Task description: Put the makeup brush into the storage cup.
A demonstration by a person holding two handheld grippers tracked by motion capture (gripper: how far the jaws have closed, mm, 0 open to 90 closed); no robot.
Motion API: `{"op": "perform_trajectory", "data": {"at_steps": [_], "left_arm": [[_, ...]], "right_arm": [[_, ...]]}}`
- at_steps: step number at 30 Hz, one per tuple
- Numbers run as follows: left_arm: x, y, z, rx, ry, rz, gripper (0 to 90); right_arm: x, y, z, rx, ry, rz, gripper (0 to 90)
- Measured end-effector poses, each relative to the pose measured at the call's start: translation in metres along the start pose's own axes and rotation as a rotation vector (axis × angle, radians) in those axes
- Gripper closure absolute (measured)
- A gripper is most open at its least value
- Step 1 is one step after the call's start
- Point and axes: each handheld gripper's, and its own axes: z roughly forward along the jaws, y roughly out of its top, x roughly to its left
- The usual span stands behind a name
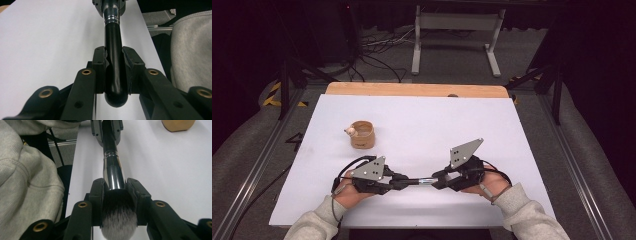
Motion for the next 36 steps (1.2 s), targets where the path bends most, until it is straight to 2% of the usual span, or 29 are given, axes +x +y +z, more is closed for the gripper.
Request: {"op": "perform_trajectory", "data": {"at_steps": [11,21,24,26,30,31,33,36], "left_arm": [[0.0,0.0,-0.001,-0.01,-0.009,-0.005,73.7],[0.001,0.001,-0.002,-0.008,0.001,-0.021,72.1],[0.001,0.004,-0.001,-0.004,0.013,-0.045,63.3],[-0.001,0.008,0.0,0.003,0.024,-0.035,59.7],[-0.001,0.013,0.002,0.018,0.043,-0.054,46.2],[0.0,0.015,0.003,0.029,0.045,-0.07,46.2],[0.002,0.019,0.004,0.036,0.045,-0.084,40.8],[0.004,0.024,0.006,0.045,0.047,-0.094,36.2]], "right_arm": [[0.001,0.002,-0.002,0.003,0.009,-0.033,70.2],[0.004,0.006,-0.005,0.006,-0.012,-0.063,70.5],[0.005,0.009,-0.006,0.014,-0.021,-0.073,70.5],[0.005,0.012,-0.007,0.029,-0.024,-0.084,70.5],[0.006,0.019,-0.009,0.065,-0.034,-0.102,70.5],[0.006,0.021,-0.009,0.078,-0.036,-0.108,70.5],[0.007,0.027,-0.008,0.127,-0.045,-0.129,70.5],[0.008,0.034,-0.005,0.18,-0.052,-0.147,70.5]]}}
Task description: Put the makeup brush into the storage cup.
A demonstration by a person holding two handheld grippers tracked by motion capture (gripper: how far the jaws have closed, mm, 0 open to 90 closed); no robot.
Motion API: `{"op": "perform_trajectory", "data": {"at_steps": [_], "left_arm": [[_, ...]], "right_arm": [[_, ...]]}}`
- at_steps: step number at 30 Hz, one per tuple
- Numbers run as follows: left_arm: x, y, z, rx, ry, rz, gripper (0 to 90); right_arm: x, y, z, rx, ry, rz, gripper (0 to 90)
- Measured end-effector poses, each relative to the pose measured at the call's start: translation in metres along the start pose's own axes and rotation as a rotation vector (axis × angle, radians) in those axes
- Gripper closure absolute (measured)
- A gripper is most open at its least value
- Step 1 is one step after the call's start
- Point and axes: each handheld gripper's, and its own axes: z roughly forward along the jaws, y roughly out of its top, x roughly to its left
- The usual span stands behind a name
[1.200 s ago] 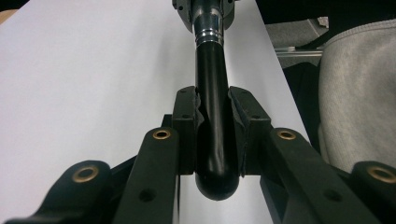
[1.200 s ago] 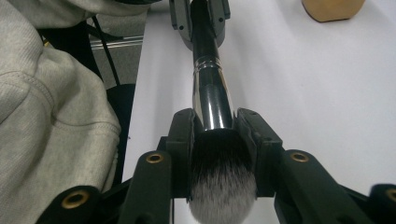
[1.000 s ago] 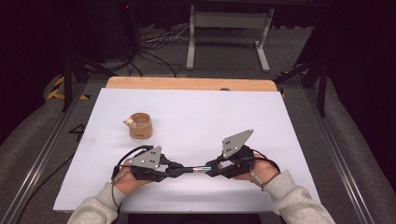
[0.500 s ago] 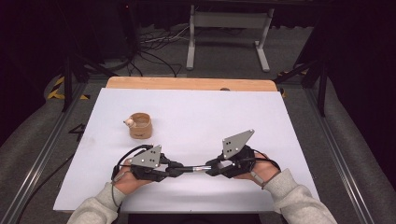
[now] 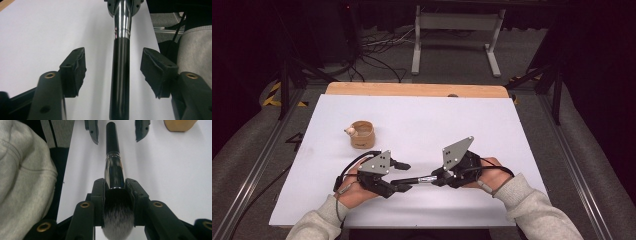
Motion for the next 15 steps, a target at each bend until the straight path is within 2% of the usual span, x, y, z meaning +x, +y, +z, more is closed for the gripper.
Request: {"op": "perform_trajectory", "data": {"at_steps": [3,4,9,15], "left_arm": [[-0.002,0.004,0.004,0.016,-0.001,0.007,34.4],[-0.003,0.006,0.005,0.035,0.005,0.009,34.3],[-0.004,0.01,0.008,0.057,0.007,0.014,34.2],[-0.002,0.012,0.011,0.085,0.006,0.013,35.3]], "right_arm": [[-0.001,0.007,0.001,0.053,-0.011,-0.021,70.4],[-0.002,0.009,0.001,0.064,-0.016,-0.025,70.4],[-0.003,0.019,0.003,0.134,-0.037,-0.057,70.4],[-0.002,0.03,0.004,0.204,-0.029,-0.083,70.5]]}}
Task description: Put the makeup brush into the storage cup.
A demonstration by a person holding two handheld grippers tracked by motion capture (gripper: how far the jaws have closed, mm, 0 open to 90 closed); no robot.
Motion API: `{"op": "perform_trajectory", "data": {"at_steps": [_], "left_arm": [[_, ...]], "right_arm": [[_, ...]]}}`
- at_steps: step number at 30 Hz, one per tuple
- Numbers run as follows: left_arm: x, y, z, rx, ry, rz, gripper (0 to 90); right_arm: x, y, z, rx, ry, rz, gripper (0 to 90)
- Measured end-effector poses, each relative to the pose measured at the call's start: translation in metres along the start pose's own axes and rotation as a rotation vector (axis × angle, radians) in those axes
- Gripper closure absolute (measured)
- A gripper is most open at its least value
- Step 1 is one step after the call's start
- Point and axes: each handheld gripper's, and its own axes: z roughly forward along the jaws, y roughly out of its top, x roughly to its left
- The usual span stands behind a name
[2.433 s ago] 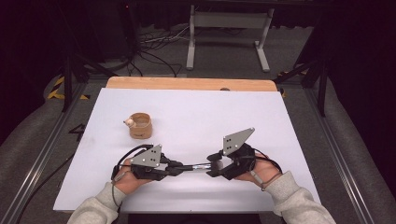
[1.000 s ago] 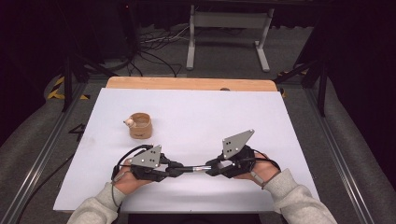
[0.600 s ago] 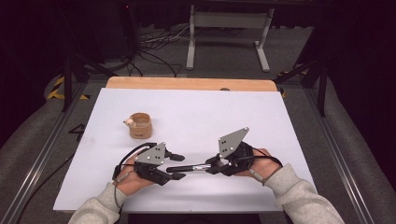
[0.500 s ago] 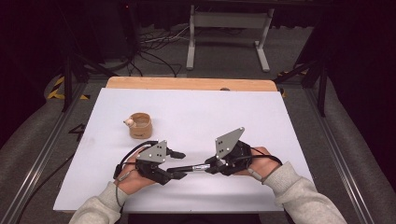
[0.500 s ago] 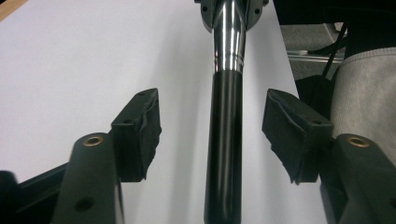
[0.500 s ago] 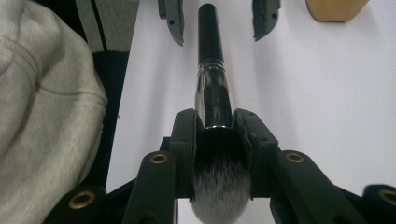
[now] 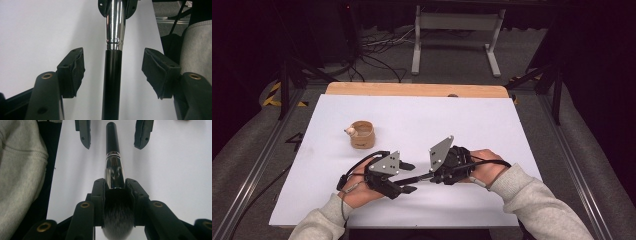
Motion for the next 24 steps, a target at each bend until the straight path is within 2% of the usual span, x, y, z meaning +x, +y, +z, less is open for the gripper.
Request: {"op": "perform_trajectory", "data": {"at_steps": [7,12,15,16,18,22,24], "left_arm": [[0.005,0.0,0.004,0.022,-0.023,-0.034,39.6],[0.006,0.001,0.007,0.062,-0.045,-0.057,43.8],[0.007,0.002,0.009,0.084,-0.056,-0.051,44.7],[0.006,0.002,0.01,0.1,-0.063,-0.063,45.6],[0.007,0.002,0.011,0.106,-0.068,-0.056,45.6],[0.006,0.001,0.016,0.13,-0.091,-0.069,46.9],[0.006,0.001,0.017,0.138,-0.101,-0.06,47.7]], "right_arm": [[-0.001,0.01,-0.002,0.051,0.01,-0.027,70.4],[-0.001,0.018,0.0,0.106,0.014,-0.045,70.4],[-0.001,0.021,0.002,0.13,0.02,-0.06,70.4],[-0.001,0.023,0.003,0.139,0.026,-0.06,70.4],[-0.001,0.024,0.004,0.144,0.028,-0.061,70.4],[0.0,0.026,0.008,0.175,0.048,-0.079,70.4],[0.0,0.028,0.009,0.191,0.052,-0.089,70.4]]}}
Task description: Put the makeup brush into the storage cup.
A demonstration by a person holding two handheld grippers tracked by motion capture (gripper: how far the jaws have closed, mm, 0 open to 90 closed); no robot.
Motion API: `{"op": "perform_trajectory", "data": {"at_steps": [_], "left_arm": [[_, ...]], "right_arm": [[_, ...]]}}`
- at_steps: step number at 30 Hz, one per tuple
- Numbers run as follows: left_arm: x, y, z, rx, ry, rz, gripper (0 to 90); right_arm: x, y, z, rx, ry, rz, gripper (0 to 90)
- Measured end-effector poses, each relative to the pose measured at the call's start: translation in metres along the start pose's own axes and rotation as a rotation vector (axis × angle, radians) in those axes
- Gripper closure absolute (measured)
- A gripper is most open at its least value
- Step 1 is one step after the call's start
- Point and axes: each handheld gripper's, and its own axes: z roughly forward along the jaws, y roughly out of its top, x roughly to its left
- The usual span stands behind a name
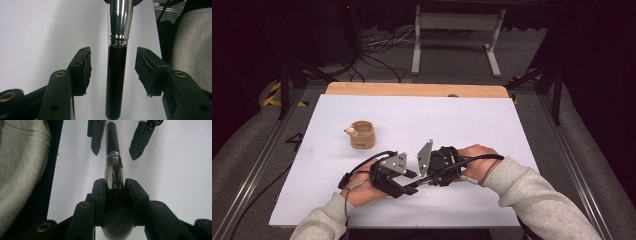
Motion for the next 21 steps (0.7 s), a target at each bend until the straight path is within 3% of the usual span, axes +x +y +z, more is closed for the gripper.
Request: {"op": "perform_trajectory", "data": {"at_steps": [21], "left_arm": [[-0.0002,0.0034,0.0052,0.058,-0.043,-0.006,58.4]], "right_arm": [[0.0003,0.0083,0.0007,0.049,0.02,-0.026,70.4]]}}
